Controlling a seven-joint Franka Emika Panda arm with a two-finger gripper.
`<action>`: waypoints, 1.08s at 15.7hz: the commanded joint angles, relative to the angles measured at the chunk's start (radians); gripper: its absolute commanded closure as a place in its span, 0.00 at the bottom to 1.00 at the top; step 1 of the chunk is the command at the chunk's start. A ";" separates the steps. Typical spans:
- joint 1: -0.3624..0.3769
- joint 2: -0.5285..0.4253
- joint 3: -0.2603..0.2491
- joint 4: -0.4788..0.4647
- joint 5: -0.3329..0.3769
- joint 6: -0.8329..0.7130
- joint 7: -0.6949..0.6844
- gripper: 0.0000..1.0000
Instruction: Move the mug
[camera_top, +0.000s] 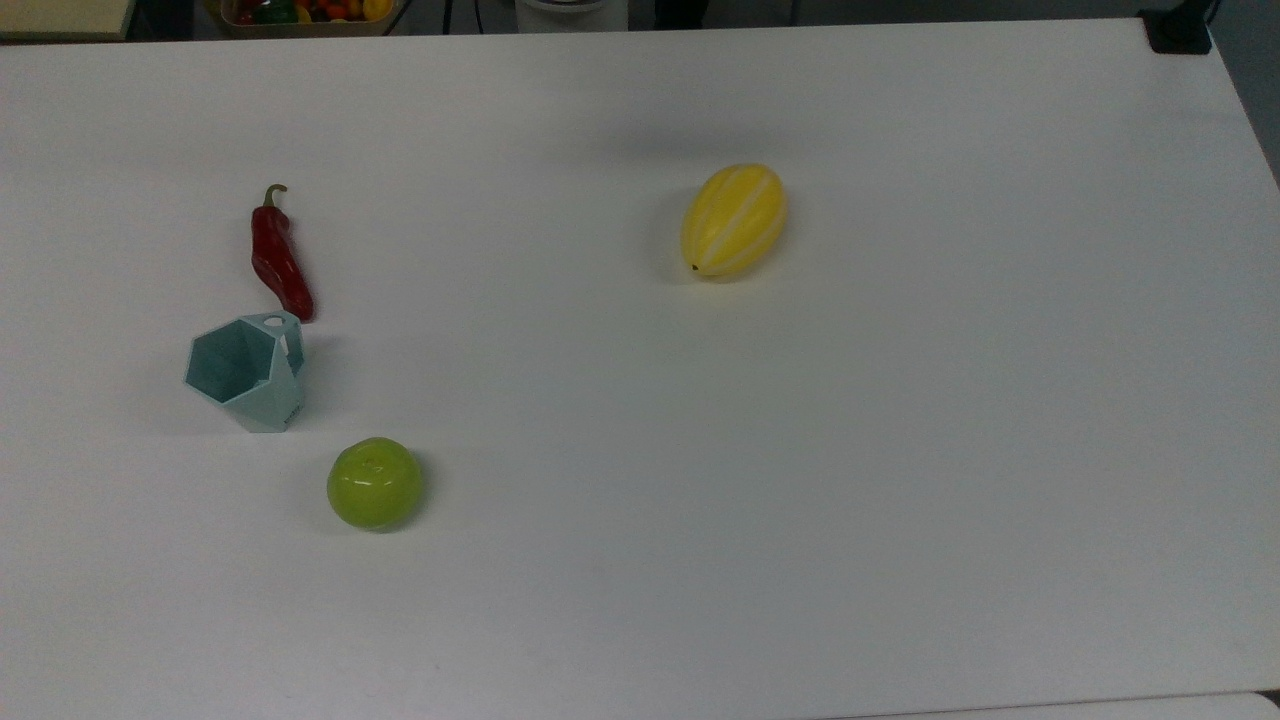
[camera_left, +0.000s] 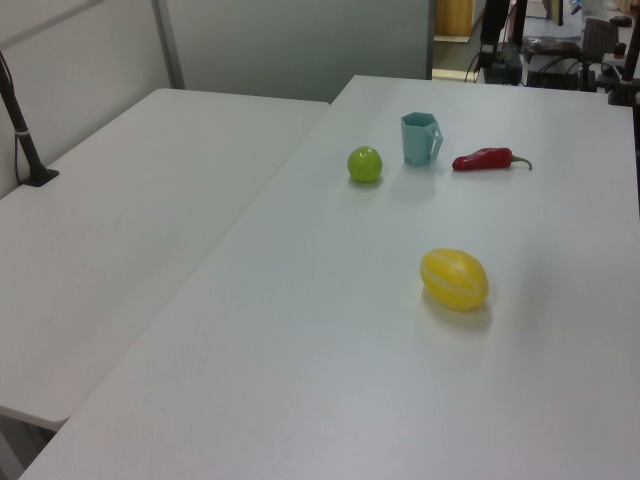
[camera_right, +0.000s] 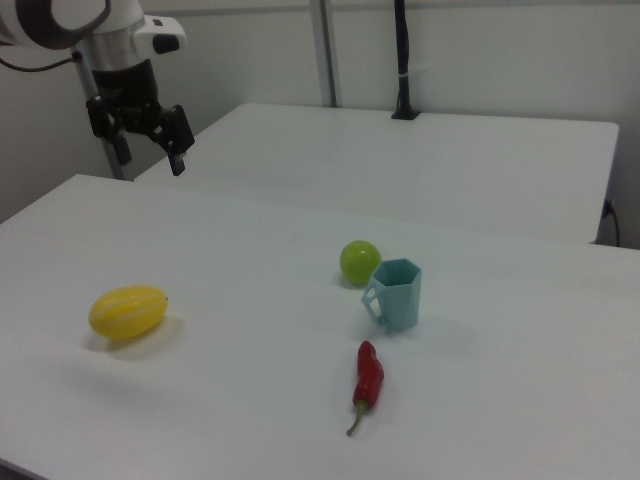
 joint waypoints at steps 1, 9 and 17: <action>0.016 -0.041 -0.020 -0.047 0.001 0.031 -0.009 0.00; 0.013 -0.041 -0.020 -0.047 -0.001 0.034 0.029 0.00; -0.007 -0.018 -0.020 -0.036 -0.008 0.036 0.037 0.00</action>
